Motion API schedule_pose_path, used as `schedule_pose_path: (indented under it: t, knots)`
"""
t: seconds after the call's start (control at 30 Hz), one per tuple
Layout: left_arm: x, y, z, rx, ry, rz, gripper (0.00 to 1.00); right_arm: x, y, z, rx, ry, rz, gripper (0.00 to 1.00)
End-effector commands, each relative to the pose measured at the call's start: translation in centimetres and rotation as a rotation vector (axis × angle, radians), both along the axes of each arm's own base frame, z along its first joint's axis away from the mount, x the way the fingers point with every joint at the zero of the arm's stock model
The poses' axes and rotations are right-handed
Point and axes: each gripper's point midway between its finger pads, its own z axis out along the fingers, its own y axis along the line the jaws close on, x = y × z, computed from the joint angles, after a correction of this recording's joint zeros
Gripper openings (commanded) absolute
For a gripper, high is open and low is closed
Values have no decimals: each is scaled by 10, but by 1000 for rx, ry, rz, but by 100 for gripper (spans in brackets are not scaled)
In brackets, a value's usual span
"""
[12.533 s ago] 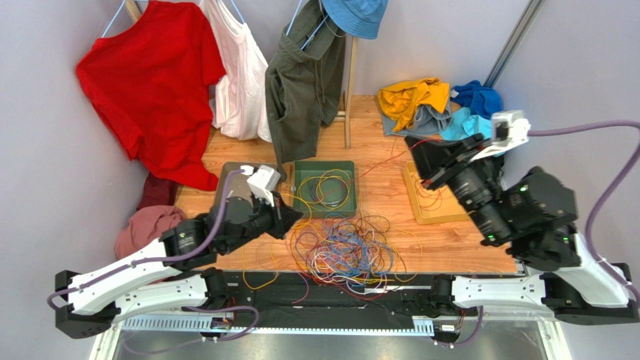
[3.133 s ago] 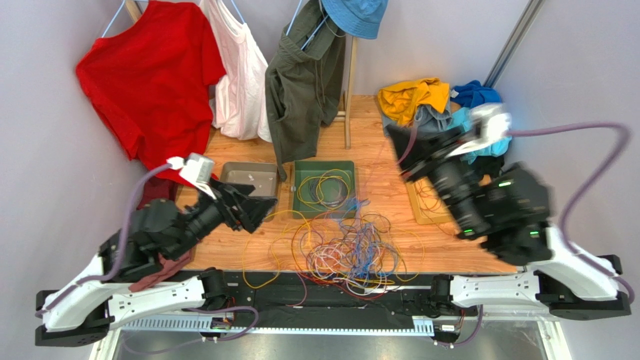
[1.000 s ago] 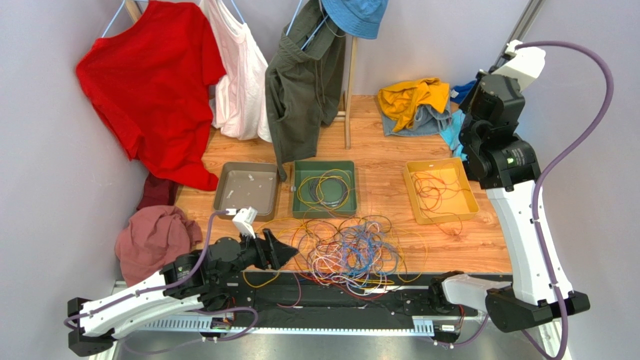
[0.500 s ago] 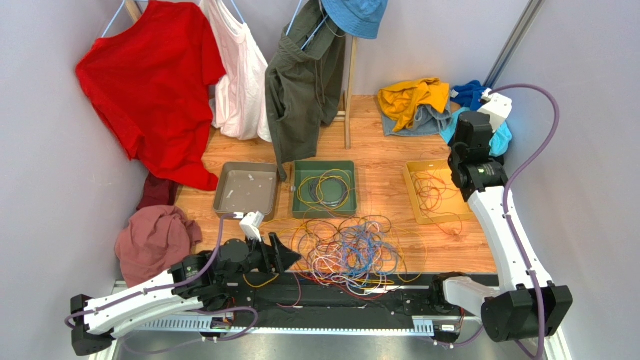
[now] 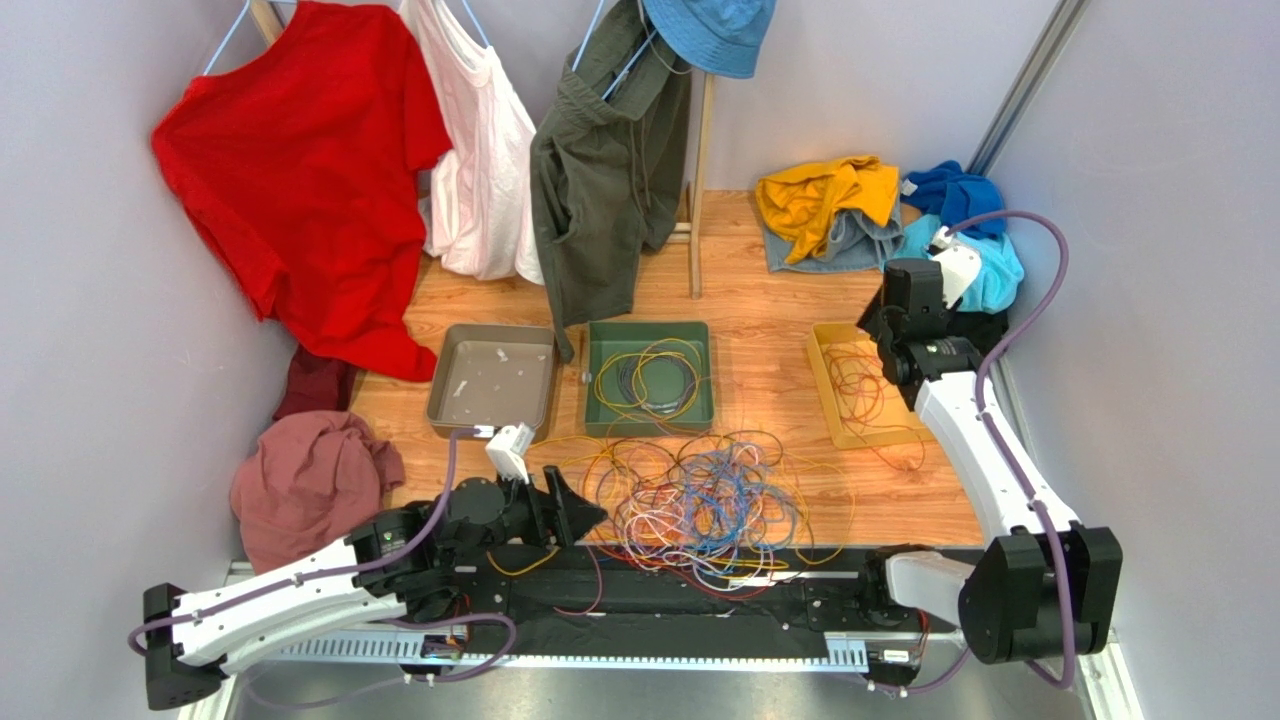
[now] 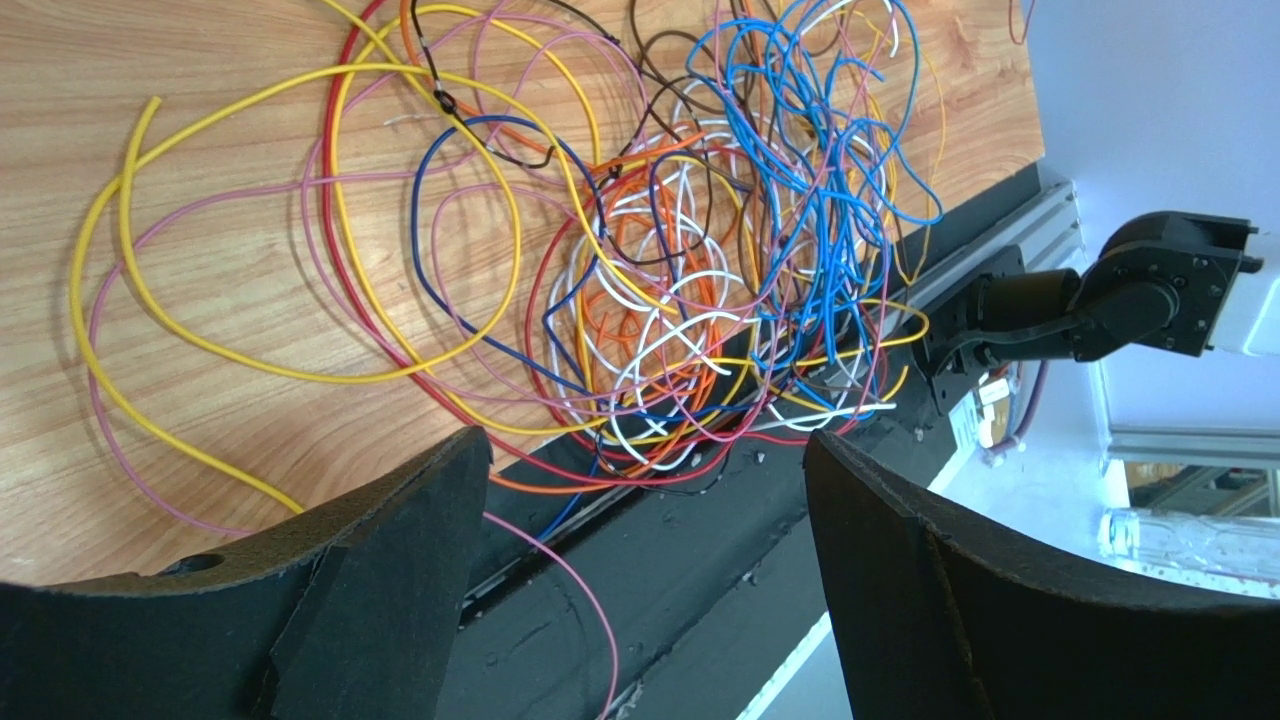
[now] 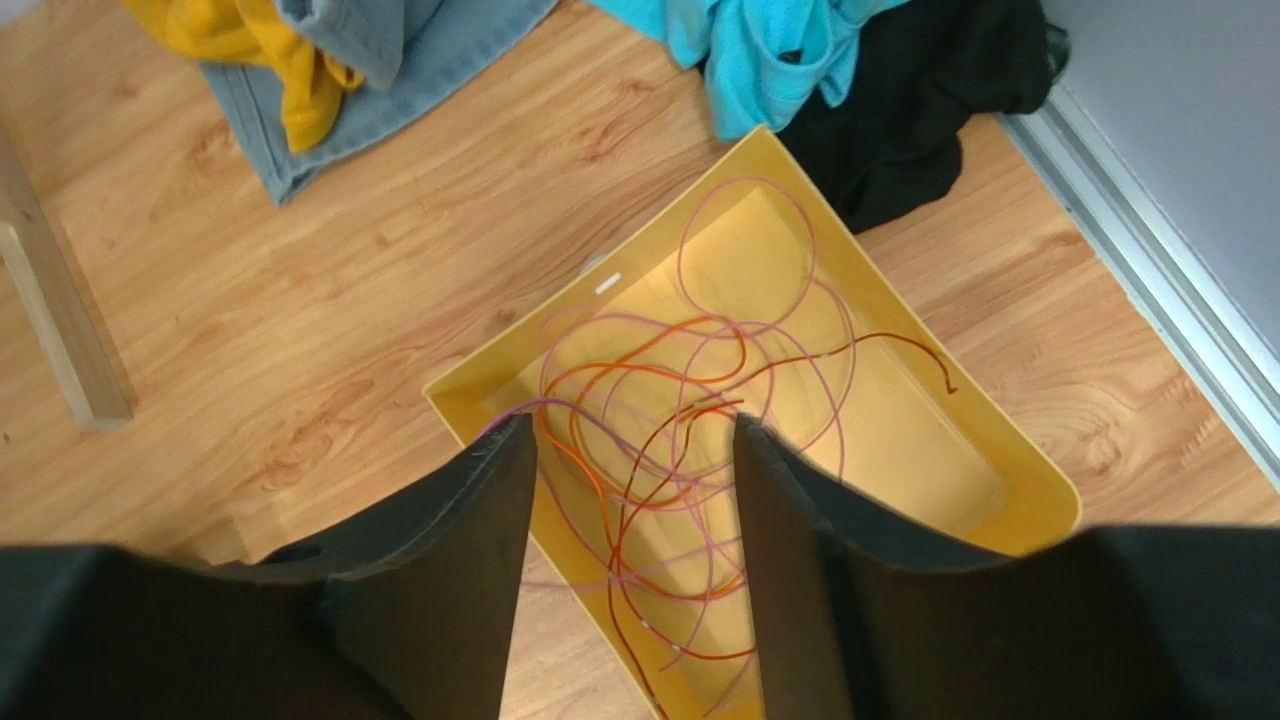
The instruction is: Untangle the cables
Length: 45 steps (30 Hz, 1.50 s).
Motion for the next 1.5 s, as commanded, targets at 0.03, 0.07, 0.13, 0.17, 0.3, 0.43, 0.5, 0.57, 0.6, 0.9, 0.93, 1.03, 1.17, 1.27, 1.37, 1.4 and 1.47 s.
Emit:
schedule_pose_path:
  t: [0.03, 0.07, 0.13, 0.17, 0.3, 0.43, 0.5, 0.57, 0.6, 0.9, 0.93, 1.03, 1.17, 1.27, 1.37, 1.4, 1.47]
  knots:
    - [-3, -8, 7, -43, 4, -22, 85, -3, 17, -14, 124, 11, 17, 63]
    - [-3, -8, 8, -44, 3, -21, 85, -6, 17, -9, 131, -10, 16, 63]
    - [-3, -6, 9, -46, 0, -18, 85, -8, 23, 4, 161, -69, 35, 64]
    - [-1, -5, 10, -46, -6, -11, 85, -14, 25, 18, 184, -127, 46, 65]
    - [4, -2, 18, -50, -35, 12, 86, -33, 49, 65, 309, -324, 121, 68]
    - [11, -2, 29, -42, -71, 36, 86, -64, 96, 84, 485, -412, 300, 66]
    - [13, -5, 26, -18, -66, 36, 86, -79, 127, 67, 556, -386, 418, 61]
    - [15, -8, 21, 21, -56, 33, 87, -102, 166, 60, 590, -376, 568, 57]
    - [17, -10, 20, 30, -55, 35, 87, -122, 196, 42, 603, -325, 678, 55]
    - [31, -17, -8, 177, -12, 94, 86, -204, 274, -9, 336, -196, 960, 54]
    - [34, -15, -10, 186, -13, 111, 85, -215, 282, -14, 309, -181, 1003, 54]
    - [39, -15, -16, 224, -18, 128, 81, -222, 288, -18, 272, -180, 1020, 54]
    - [44, -19, -28, 295, -12, 130, 79, -226, 290, -23, 279, -175, 1035, 54]
    - [48, -31, -35, 330, -1, 115, 77, -226, 285, -25, 286, -182, 1028, 54]
    - [54, -41, -41, 366, 4, 111, 74, -226, 278, -26, 294, -188, 1017, 54]
    - [56, -45, -42, 365, 3, 108, 73, -225, 276, -27, 295, -188, 1013, 55]
    - [59, -51, -47, 380, 21, 99, 62, -225, 271, -27, 304, -194, 1001, 54]
